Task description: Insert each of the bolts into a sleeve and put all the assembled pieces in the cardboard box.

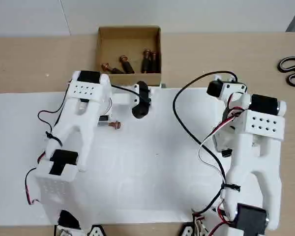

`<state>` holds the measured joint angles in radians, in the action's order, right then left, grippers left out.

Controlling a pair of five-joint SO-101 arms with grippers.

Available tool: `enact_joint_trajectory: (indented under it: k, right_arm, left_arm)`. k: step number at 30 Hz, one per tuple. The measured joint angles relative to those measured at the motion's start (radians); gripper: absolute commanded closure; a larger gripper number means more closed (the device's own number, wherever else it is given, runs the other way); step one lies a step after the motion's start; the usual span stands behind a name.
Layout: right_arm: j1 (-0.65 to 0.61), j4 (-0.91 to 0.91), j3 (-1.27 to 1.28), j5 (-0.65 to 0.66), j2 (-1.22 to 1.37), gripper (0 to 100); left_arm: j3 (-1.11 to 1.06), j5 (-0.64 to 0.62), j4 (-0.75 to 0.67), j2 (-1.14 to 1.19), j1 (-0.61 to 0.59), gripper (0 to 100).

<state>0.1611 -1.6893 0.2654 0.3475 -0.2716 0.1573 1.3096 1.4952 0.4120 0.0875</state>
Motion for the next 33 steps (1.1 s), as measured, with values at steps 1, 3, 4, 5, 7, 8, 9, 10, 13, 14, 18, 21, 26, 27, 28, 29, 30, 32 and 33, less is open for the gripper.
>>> enact_joint_trajectory:
  k: [1, 3, 4, 5, 7, 8, 9, 10, 13, 14, 18, 21, 26, 27, 28, 29, 30, 32, 33]
  right_arm:
    - [0.0, 0.0, 0.0, 0.0, 0.0, 99.5]
    - [0.0, 0.0, 0.0, 0.0, 0.0, 99.5]
    - [0.0, 0.0, 0.0, 0.0, 0.0, 99.5]
    - [0.0, 0.0, 0.0, 0.0, 0.0, 99.5]
    - [0.0, 0.0, 0.0, 0.0, 0.0, 99.5]
    - [0.0, 0.0, 0.0, 0.0, 0.0, 99.5]
    - [0.0, 0.0, 0.0, 0.0, 0.0, 99.5]
    - [0.0, 0.0, 0.0, 0.0, 0.0, 99.5]
    - [0.0, 0.0, 0.0, 0.0, 0.0, 99.5]
    - [0.0, 0.0, 0.0, 0.0, 0.0, 99.5]
    - [0.0, 0.0, 0.0, 0.0, 0.0, 99.5]
    - [0.0, 0.0, 0.0, 0.0, 0.0, 99.5]
    - [0.0, 0.0, 0.0, 0.0, 0.0, 99.5]
    - [0.0, 0.0, 0.0, 0.0, 0.0, 99.5]
    - [0.0, 0.0, 0.0, 0.0, 0.0, 99.5]
    - [0.0, 0.0, 0.0, 0.0, 0.0, 99.5]
    - [0.0, 0.0, 0.0, 0.0, 0.0, 99.5]
    - [0.0, 0.0, 0.0, 0.0, 0.0, 99.5]
    - [0.0, 0.0, 0.0, 0.0, 0.0, 99.5]
  left_arm:
    - [0.0, 0.0, -0.009, 0.003, 0.003, 91]
    - [0.0, 0.0, -0.018, 0.012, 0.014, 91]
    - [0.0, 0.0, -0.02, 0.018, 0.015, 91]
    - [0.0, 0.0, -0.021, 0.025, 0.015, 91]
    - [0.003, 0.0, -0.032, 0.035, 0.021, 91]
    - [0.008, 0.0, -0.035, 0.04, 0.023, 91]
    - [0.012, 0.0, -0.038, 0.046, 0.023, 91]
    - [0.017, 0.0, -0.041, 0.052, 0.023, 91]
    - [0.026, 0.0, -0.049, 0.071, 0.026, 91]
    - [0.025, 0.0, -0.052, 0.081, 0.029, 91]
    - [0.021, 0.0, -0.043, 0.091, 0.054, 91]
    - [0.021, 0.0, -0.003, 0.081, 0.074, 91]
    - [0.021, 0.0, 0.021, 0.005, 0.089, 91]
    - [0.021, 0.0, 0.021, -0.006, 0.089, 91]
    - [0.021, 0.0, 0.025, -0.015, 0.089, 91]
    - [0.021, 0.0, 0.034, -0.025, 0.089, 91]
    - [0.021, 0.0, 0.054, -0.031, 0.089, 91]
    - [0.021, 0.0, 0.091, -0.043, 0.089, 92]
    - [0.021, 0.0, 0.112, -0.049, 0.089, 92]
